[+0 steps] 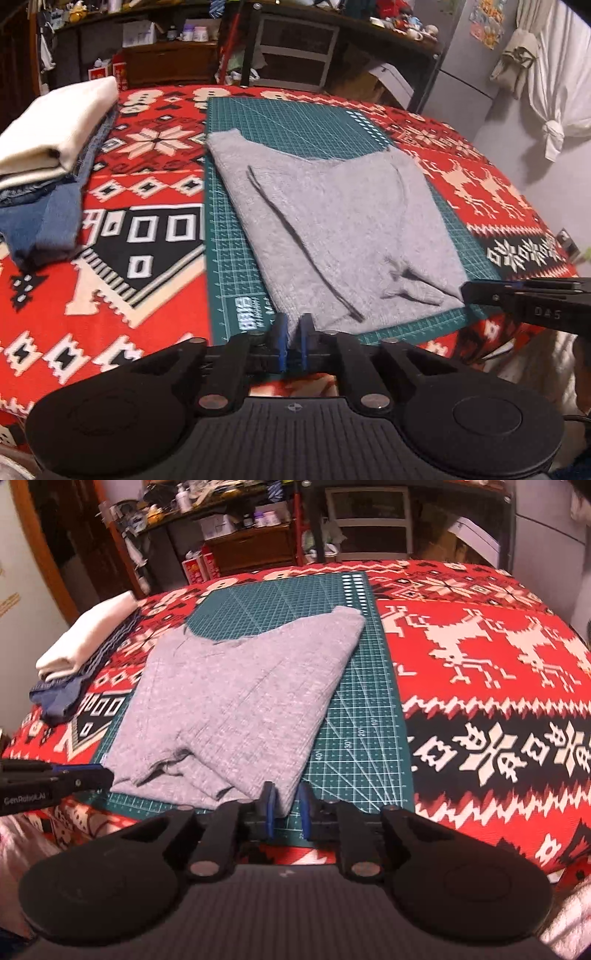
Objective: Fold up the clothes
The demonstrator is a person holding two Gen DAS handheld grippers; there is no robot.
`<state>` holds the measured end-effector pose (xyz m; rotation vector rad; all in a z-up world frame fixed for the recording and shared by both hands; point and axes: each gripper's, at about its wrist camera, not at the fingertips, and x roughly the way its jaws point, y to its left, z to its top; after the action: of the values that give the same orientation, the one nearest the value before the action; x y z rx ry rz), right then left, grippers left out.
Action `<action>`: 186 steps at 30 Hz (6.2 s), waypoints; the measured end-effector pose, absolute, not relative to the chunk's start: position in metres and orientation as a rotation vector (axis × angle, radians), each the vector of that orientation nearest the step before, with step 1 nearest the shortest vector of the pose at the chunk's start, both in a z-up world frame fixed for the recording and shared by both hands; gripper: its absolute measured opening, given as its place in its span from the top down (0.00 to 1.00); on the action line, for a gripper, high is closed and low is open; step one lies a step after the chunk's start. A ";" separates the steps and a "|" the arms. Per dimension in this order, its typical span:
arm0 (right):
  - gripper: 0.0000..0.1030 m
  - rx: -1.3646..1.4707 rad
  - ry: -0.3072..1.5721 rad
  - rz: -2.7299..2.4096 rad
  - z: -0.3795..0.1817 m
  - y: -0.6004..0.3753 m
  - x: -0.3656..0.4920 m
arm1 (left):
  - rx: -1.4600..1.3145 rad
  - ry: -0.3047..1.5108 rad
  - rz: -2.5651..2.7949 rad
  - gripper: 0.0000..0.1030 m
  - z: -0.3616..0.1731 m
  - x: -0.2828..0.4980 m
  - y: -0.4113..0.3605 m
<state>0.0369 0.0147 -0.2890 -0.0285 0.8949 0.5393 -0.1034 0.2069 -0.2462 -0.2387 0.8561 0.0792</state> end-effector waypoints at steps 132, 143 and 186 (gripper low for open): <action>0.93 0.079 0.700 0.545 -0.310 -0.003 0.081 | -0.304 0.731 -0.158 0.89 -0.236 0.002 0.141; 0.92 0.341 0.747 0.501 -0.312 -0.040 0.099 | -0.283 0.761 -0.168 0.89 -0.247 0.019 0.128; 0.95 0.845 0.883 0.507 -0.374 -0.064 0.276 | -0.272 0.858 -0.096 0.87 -0.242 0.126 0.130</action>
<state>0.2758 -0.0643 -0.3744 0.8448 0.8828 0.5073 0.1264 0.1298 -0.2421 -0.2722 0.8576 -0.0961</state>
